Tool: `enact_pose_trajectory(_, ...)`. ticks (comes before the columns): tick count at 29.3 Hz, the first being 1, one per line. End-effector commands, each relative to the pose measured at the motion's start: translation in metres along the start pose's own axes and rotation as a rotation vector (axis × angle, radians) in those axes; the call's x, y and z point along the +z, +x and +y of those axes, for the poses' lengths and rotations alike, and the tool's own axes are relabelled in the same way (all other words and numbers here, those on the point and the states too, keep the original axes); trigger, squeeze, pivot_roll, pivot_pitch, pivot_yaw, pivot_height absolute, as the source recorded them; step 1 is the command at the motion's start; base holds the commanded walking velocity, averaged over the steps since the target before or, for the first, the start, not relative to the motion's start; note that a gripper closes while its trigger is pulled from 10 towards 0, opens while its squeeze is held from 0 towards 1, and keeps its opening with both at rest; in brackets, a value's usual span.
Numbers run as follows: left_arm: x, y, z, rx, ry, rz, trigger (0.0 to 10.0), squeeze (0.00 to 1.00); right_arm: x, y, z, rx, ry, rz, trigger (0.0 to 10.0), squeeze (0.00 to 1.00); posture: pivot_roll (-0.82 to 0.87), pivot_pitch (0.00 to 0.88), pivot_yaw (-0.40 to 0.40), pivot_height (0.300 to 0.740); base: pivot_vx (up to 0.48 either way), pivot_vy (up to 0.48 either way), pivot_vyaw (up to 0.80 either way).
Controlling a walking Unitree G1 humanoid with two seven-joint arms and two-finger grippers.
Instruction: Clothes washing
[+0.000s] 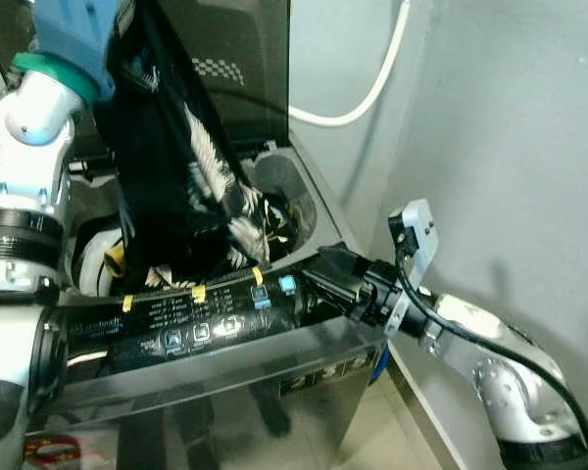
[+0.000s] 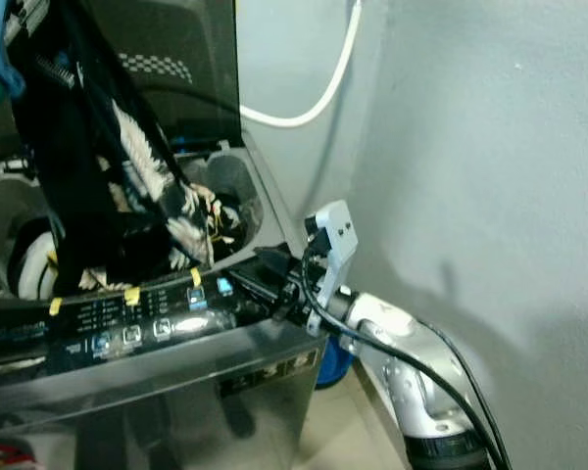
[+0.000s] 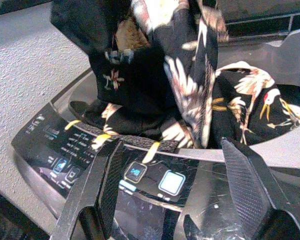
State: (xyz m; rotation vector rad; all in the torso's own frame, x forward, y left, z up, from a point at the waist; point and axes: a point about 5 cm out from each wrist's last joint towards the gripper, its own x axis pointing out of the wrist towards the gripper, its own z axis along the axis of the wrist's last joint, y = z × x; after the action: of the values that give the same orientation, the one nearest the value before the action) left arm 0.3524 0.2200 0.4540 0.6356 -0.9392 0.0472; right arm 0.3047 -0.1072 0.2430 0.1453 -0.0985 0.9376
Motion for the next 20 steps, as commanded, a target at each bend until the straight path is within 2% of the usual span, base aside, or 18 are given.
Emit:
enact_pose_trajectory(1,-0.016,-0.006,-0.007,-0.045,0.039,0.088,0.0,0.0,-0.001,-0.001,-0.002,-0.017,0.0,-0.003,10.0,0.0,0.06,0.1,0.078,0.74,0.0,0.0,0.0)
enact_pose_trajectory(2,-0.035,-0.014,-0.021,-0.139,0.04,0.198,0.0,0.0,-0.002,-0.001,-0.001,-0.014,0.0,0.0,10.0,0.0,0.06,0.102,0.078,0.74,0.0,0.0,0.0)
enact_pose_trajectory(3,-0.035,-0.014,-0.021,-0.139,0.04,0.198,0.0,0.0,-0.002,-0.001,-0.001,-0.014,0.0,0.0,10.0,0.0,0.06,0.102,0.078,0.74,0.0,0.0,0.0)
enact_pose_trajectory(4,-0.052,-0.027,-0.04,-0.258,0.026,0.279,1.1,0.0,-0.004,-0.002,0.001,-0.013,0.001,0.004,10.0,0.0,0.06,0.104,0.079,0.74,0.0,0.0,0.0)
enact_pose_trajectory(5,-0.052,-0.027,-0.04,-0.258,0.026,0.279,1.1,0.0,-0.004,-0.002,0.001,-0.013,0.001,0.004,10.0,0.0,0.06,0.104,0.079,0.74,0.0,0.0,0.0)
enact_pose_trajectory(6,-0.066,-0.041,-0.059,-0.378,0.017,0.346,1.6,0.0,-0.005,-0.002,0.001,-0.014,0.0,0.01,10.0,0.0,0.06,0.107,0.077,0.74,0.0,0.0,0.0)
enact_pose_trajectory(8,-0.066,-0.041,-0.059,-0.378,0.017,0.346,1.6,0.0,-0.005,-0.002,0.001,-0.014,0.0,0.01,10.0,0.0,0.06,0.107,0.077,0.74,0.0,0.0,0.0)
enact_pose_trajectory(9,-0.08,-0.058,-0.078,-0.503,0.018,0.425,4.1,0.0,-0.007,-0.002,0.002,-0.014,-0.001,0.014,10.0,0.0,0.05,0.108,0.078,0.74,0.0,0.0,0.0)
enact_pose_trajectory(10,-0.096,-0.077,-0.094,-0.639,0.052,0.524,10.0,0.0,-0.008,-0.001,0.003,-0.009,0.0,0.02,10.0,0.0,0.05,0.111,0.081,0.74,0.0,0.0,0.0)
enact_pose_trajectory(12,-0.096,-0.077,-0.094,-0.639,0.052,0.524,10.0,0.0,-0.008,-0.001,0.003,-0.009,0.0,0.02,10.0,0.0,0.05,0.111,0.081,0.74,0.0,0.0,0.0)
enact_pose_trajectory(13,-0.105,-0.09,-0.102,-0.721,0.078,0.592,10.0,0.0,-0.009,-0.001,0.004,-0.005,0.0,0.023,10.0,0.0,0.05,0.111,0.081,0.74,0.0,0.0,0.0)
enact_pose_trajectory(15,-0.105,-0.09,-0.102,-0.721,0.078,0.592,10.0,0.0,-0.009,-0.001,0.004,-0.005,0.0,0.023,10.0,0.0,0.05,0.111,0.081,0.74,0.0,0.0,0.0)
enact_pose_trajectory(16,-0.112,-0.101,-0.108,-0.794,0.059,0.646,10.0,0.0,-0.01,-0.001,0.005,0.0,-0.001,0.027,10.0,0.0,0.04,0.114,0.086,0.74,0.0,0.0,0.0)
enact_pose_trajectory(17,-0.114,-0.102,-0.107,-0.787,0.042,0.67,10.0,1.0,-0.01,-0.002,0.005,0.001,-0.002,0.03,10.0,0.0,0.04,0.114,0.087,0.74,0.0,0.0,0.0)
enact_pose_trajectory(19,-0.114,-0.102,-0.107,-0.787,0.042,0.67,10.0,1.0,-0.01,-0.002,0.005,0.001,-0.002,0.03,10.0,0.0,0.04,0.114,0.087,0.74,0.0,0.0,0.0)
enact_pose_trajectory(20,-0.114,-0.098,-0.103,-0.752,0.046,0.672,10.0,1.0,-0.011,-0.002,0.006,-0.002,-0.002,0.031,10.0,0.0,0.05,0.111,0.087,0.74,0.0,0.0,0.0)
